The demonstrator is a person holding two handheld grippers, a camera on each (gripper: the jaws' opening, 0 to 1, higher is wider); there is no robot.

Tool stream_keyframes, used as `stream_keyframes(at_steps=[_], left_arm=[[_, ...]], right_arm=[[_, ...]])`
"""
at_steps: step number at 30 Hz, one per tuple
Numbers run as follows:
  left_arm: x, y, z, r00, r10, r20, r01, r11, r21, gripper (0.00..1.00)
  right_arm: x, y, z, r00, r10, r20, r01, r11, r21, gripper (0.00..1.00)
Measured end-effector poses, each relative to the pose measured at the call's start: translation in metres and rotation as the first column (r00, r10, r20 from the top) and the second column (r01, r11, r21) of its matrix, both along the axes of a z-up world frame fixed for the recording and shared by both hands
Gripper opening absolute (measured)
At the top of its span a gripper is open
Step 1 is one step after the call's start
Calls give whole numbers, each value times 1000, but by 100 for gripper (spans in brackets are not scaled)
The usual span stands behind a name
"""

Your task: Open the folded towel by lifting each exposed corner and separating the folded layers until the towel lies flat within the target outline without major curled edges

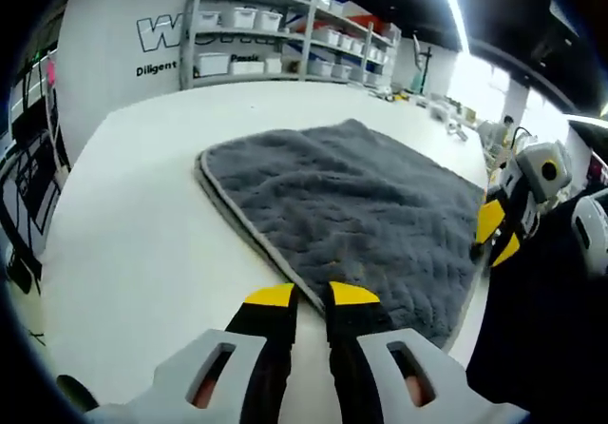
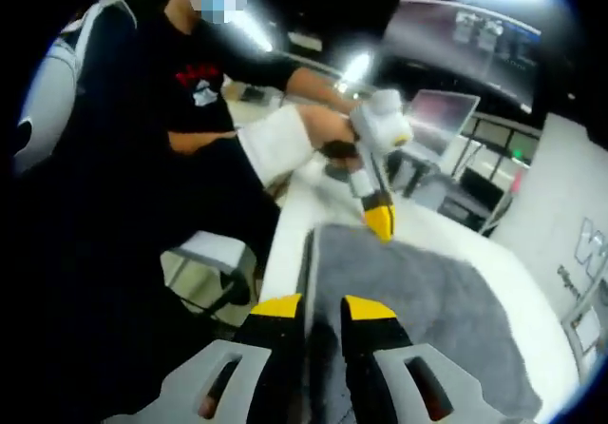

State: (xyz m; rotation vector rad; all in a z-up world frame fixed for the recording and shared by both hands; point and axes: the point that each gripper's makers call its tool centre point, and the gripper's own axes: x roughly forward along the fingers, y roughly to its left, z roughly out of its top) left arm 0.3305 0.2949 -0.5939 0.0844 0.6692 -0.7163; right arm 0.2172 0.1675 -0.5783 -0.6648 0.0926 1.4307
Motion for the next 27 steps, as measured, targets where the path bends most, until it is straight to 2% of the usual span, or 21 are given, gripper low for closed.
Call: stream_keyframes(at_steps=[8, 11, 19, 27], left_arm=[[0, -1, 2, 1000, 3, 4, -3, 1000, -19, 5], [1, -1, 5, 1000, 8, 13, -7, 999, -33, 4], [1, -3, 7, 1000, 12, 14, -12, 998, -54, 2], [2, -7, 13, 999, 1, 36, 2, 997, -83, 2]], right_arm=[[0, 4, -14, 1000, -9, 24, 10, 999, -46, 11], [-1, 2, -18, 1000, -10, 22, 12, 998, -60, 7], [-5, 2, -15, 1000, -11, 0, 11, 999, -42, 0], [-5, 0, -6, 999, -30, -44, 30, 1000, 7, 0]])
